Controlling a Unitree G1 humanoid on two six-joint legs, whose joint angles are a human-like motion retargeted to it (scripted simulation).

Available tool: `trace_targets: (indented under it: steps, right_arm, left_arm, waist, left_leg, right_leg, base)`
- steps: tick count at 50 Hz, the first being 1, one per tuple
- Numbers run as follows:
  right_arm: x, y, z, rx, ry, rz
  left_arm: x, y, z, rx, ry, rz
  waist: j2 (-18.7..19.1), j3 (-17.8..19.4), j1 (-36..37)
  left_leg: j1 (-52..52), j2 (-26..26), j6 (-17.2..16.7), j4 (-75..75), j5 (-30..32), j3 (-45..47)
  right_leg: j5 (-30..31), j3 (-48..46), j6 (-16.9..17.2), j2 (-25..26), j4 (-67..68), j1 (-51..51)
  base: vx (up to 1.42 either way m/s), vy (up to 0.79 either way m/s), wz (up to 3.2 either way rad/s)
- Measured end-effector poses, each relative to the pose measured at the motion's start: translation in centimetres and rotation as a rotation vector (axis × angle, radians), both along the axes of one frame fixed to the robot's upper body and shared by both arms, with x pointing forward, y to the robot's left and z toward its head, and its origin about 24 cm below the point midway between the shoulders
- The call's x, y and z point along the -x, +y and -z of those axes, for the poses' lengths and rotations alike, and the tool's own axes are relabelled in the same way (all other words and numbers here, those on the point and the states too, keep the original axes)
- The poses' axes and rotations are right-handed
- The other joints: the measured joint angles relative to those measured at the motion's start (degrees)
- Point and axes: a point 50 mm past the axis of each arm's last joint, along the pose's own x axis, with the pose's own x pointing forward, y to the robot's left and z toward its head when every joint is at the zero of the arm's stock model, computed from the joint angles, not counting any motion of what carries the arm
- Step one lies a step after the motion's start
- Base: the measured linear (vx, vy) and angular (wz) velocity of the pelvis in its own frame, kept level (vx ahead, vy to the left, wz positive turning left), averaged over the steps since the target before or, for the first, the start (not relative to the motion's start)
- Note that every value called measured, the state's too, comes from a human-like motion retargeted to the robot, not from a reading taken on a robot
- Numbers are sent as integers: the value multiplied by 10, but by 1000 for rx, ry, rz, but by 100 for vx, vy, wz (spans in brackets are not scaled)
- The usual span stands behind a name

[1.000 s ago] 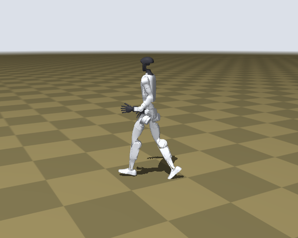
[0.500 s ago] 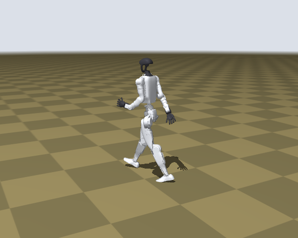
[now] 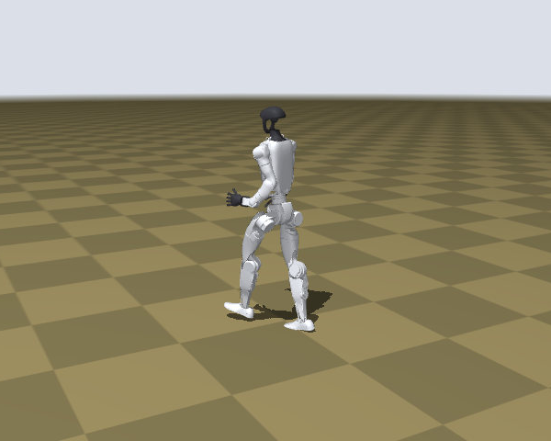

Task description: Walk run

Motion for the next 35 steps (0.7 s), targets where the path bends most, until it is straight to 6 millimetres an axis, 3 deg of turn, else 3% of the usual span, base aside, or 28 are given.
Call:
trace_targets:
  steps: [3, 5, 7, 8, 10, 12, 13, 15, 18, 21, 26, 28, 30, 33, 35]
  right_arm:
    - [-1, -9, -3, 29, 1, 19]
    - [10, -8, 3, 21, 33, 35]
    - [32, 1, 17, -25, 114, 39]
    - [46, 8, 26, -54, 168, 38]
    - [78, 26, 42, -114, 291, 24]
    - [112, 43, 54, -148, 426, 10]
    - [127, 52, 58, -160, 490, 15]
    - [161, 71, 64, -202, 619, 27]
    - [216, 98, 65, -280, 798, 11]
    - [264, 127, 59, -358, 926, -21]
    - [333, 166, 36, -469, 1125, -71]
    - [353, 179, 26, -523, 1206, -100]
    - [366, 188, 18, -582, 1272, -136]
    - [370, 187, 16, -615, 1291, -160]
    - [364, 174, 21, -570, 1283, -151]
  left_arm:
    - [-4, -2, -1, -8, -10, -24]
    - [-5, -4, 0, 11, -7, -42]
    - [-7, -5, 1, 42, -4, -54]
    - [-7, -5, 1, 51, -5, -60]
    - [-7, -2, 0, 52, -13, -73]
    - [-13, 1, -3, 45, -30, -81]
    - [-19, 1, -6, 40, -44, -76]
    - [-29, 1, -11, 20, -71, -53]
    - [-40, -5, -17, 26, -108, -36]
    - [-50, -11, -25, 73, -149, 8]
    - [-67, -18, -41, 104, -225, 95]
    - [-72, -17, -47, 86, -247, 117]
    - [-74, -15, -48, 73, -251, 124]
    - [-66, -15, -40, 86, -220, 102]
    - [-56, -15, -30, 109, -179, 67]
  waist:
    - [-3, -14, -18]
    - [-9, -18, -8]
    - [-21, -24, 20]
    - [-27, -24, 38]
    - [-32, -33, 33]
    - [-47, -10, 3]
    - [-44, -4, -4]
    - [13, -13, -12]
    - [49, -9, -26]
    - [74, -7, -76]
    - [68, 0, -146]
    - [58, 5, -158]
    - [55, 6, -153]
    - [58, 3, -142]
    - [62, -11, -151]
  left_leg:
    - [8, -40, -26, -111, -54, 16]
    - [16, -42, -5, -92, -39, 12]
    - [29, -16, 10, -44, -18, 78]
    - [34, -18, 18, -34, 16, 56]
    - [30, -23, 30, 12, 9, -34]
    - [45, -80, 30, 70, -40, -100]
    - [65, -72, 29, 84, -58, -72]
    - [123, -7, 24, 48, -67, -49]
    - [184, -4, 8, 18, -84, -94]
    - [239, -9, 1, -20, -90, -121]
    - [322, -51, -3, -46, -123, -176]
    - [361, -57, -11, -50, -139, -190]
    - [395, -49, -25, -52, -151, -184]
    - [435, -39, -63, -34, -127, -175]
    - [441, -35, -104, -9, -66, -174]
  right_leg:
    - [7, -44, 2, 3, 16, 28]
    - [44, -45, 24, 5, 37, 47]
    - [149, -48, 86, -7, 75, 61]
    - [214, -46, 127, -15, 98, 66]
    - [342, -47, 198, -5, 161, 53]
    - [342, -44, 264, -7, 380, -9]
    - [342, -42, 273, 2, 446, -33]
    - [342, -29, 243, 79, 429, -77]
    - [254, -26, 178, 85, 447, -157]
    - [167, -47, 151, 31, 399, -236]
    - [117, -50, 170, -84, 176, -307]
    - [88, -27, 159, -107, 84, -324]
    - [51, 31, 178, -103, -14, -331]
    - [26, 3, 218, -101, -47, -327]
    - [7, -50, 193, -101, 8, -329]
  base:
    - [120, -1, 50]
    - [131, -1, -26]
    - [130, -2, -106]
    - [149, 2, -99]
    - [147, -2, -1]
    - [135, -4, 106]
    - [127, -1, 86]
    - [109, 11, 53]
    - [102, 7, 72]
    - [115, 2, 166]
    - [104, -15, 170]
    - [118, -36, 103]
    - [101, -32, 23]
    - [121, -37, 0]
    - [118, -26, 53]
